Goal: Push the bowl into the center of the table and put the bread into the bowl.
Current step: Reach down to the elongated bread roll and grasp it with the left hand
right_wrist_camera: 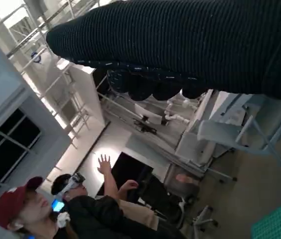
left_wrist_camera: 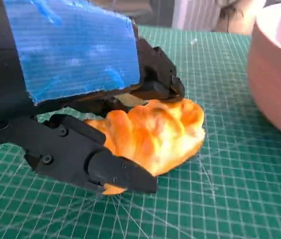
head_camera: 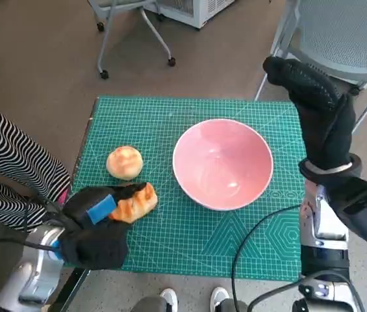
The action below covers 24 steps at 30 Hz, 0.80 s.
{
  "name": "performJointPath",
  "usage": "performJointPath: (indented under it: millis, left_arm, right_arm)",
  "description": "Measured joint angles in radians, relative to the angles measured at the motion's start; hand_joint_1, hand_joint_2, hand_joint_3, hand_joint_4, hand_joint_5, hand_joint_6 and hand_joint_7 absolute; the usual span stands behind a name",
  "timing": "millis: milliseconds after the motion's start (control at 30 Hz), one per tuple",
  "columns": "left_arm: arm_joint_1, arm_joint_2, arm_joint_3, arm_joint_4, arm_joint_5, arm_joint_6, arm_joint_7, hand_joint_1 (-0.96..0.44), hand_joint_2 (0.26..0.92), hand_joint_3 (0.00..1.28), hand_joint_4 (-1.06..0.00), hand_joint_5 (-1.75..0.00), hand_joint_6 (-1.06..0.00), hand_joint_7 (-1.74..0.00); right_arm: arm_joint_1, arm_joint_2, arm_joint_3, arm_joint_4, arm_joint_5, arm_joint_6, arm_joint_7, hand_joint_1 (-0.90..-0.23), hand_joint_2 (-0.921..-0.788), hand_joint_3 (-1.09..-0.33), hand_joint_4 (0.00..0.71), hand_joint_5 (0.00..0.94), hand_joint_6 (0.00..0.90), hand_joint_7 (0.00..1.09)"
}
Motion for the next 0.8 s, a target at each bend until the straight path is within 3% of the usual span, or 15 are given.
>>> performJointPath:
  millis: [33, 100, 200, 300, 500, 800]
  left_arm:
    - [0.0, 0.0, 0.0, 0.009, 0.004, -0.01, 0.007, 0.14, 0.911, 0.05, -0.66, -1.05, -0.69, -0.35]
    - [0.0, 0.0, 0.0, 0.024, 0.009, -0.028, 0.021, 0.25, 0.916, 0.06, -0.67, -1.14, -0.68, -0.44]
    - [0.0, 0.0, 0.001, 0.049, 0.012, -0.053, 0.037, 0.08, 0.919, 0.09, -0.68, -1.26, -0.62, -0.86]
    - [0.0, 0.0, 0.003, 0.063, 0.011, -0.073, 0.046, 0.03, 0.919, 0.1, -0.69, -1.27, -0.58, -1.03]
    - [0.0, 0.0, 0.017, 0.075, -0.008, -0.097, 0.042, 0.0, 0.919, 0.1, -0.7, -1.25, -0.56, -1.14]
    - [0.013, 0.0, 0.042, 0.075, -0.061, -0.126, 0.01, 0.0, 0.919, 0.1, -0.69, -1.26, -0.57, -1.14]
  right_arm:
    - [0.0, 0.0, 0.0, 0.0, 0.003, -0.001, 0.001, -0.672, -0.921, -0.625, 0.151, 0.002, -0.001, 0.53]
    - [0.0, 0.0, 0.0, 0.001, 0.009, -0.003, 0.002, -0.669, -0.921, -0.626, 0.15, 0.001, -0.001, 0.53]
    - [0.0, 0.0, 0.002, 0.001, 0.016, -0.006, 0.005, -0.667, -0.921, -0.626, 0.148, 0.0, -0.001, 0.53]
    - [0.0, 0.001, 0.003, 0.001, 0.018, -0.009, 0.01, -0.666, -0.921, -0.627, 0.146, 0.0, -0.001, 0.53]
    - [0.0, 0.001, 0.005, 0.0, 0.025, -0.01, 0.019, -0.664, -0.921, -0.628, 0.146, 0.001, -0.001, 0.52]
    - [0.0, 0.001, 0.005, 0.001, 0.038, -0.01, 0.032, -0.665, -0.921, -0.627, 0.145, 0.0, -0.001, 0.52]
